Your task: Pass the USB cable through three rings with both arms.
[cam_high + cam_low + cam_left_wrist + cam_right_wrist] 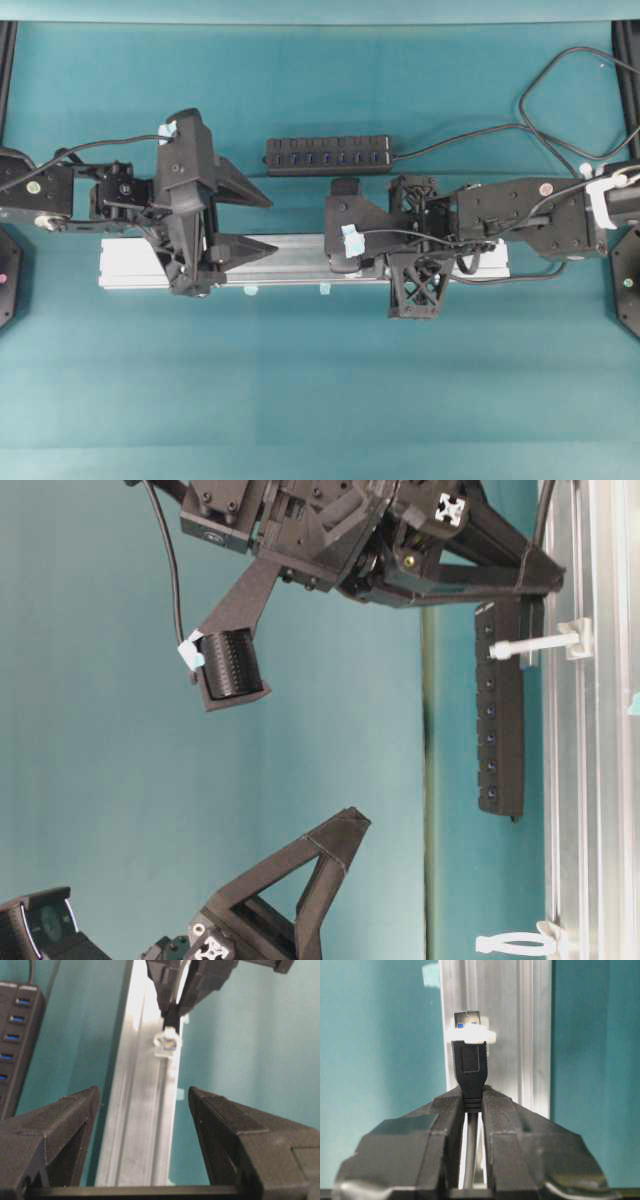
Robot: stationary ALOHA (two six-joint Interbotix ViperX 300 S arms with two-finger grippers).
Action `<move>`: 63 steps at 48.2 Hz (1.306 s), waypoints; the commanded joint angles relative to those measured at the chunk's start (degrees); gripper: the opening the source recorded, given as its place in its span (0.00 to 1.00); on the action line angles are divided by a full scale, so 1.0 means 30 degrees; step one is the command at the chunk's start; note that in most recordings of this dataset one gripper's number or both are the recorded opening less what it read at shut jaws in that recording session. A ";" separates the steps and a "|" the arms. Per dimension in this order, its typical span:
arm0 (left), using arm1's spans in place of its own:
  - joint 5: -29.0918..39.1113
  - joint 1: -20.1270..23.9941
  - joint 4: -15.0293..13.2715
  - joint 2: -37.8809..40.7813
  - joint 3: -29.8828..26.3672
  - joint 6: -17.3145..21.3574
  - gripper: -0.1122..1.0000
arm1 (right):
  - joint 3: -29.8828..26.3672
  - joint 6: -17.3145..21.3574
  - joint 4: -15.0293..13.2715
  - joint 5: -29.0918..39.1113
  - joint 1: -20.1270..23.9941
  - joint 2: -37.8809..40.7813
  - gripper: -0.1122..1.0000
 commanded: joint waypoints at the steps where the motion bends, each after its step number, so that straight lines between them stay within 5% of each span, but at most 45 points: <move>1: -0.0205 0.0000 0.0059 -0.0322 -0.0176 -0.0029 0.79 | -0.0234 -0.0117 0.0117 -0.0557 0.0088 -0.0029 0.05; 20: -0.0205 0.0000 0.0059 -0.0322 -0.0176 -0.0029 0.79 | 0.0117 -0.0059 0.0234 -0.0264 0.0088 0.0352 0.05; 36: -0.0264 0.0000 0.0059 0.0117 0.0117 -0.0059 0.78 | 0.0176 0.0381 0.0381 -0.2520 0.0088 0.0352 0.05; 63: -0.3193 -0.0352 0.0059 0.3076 -0.0527 -0.0029 0.78 | 0.0703 0.1289 0.0381 -0.2842 0.0117 0.0088 0.05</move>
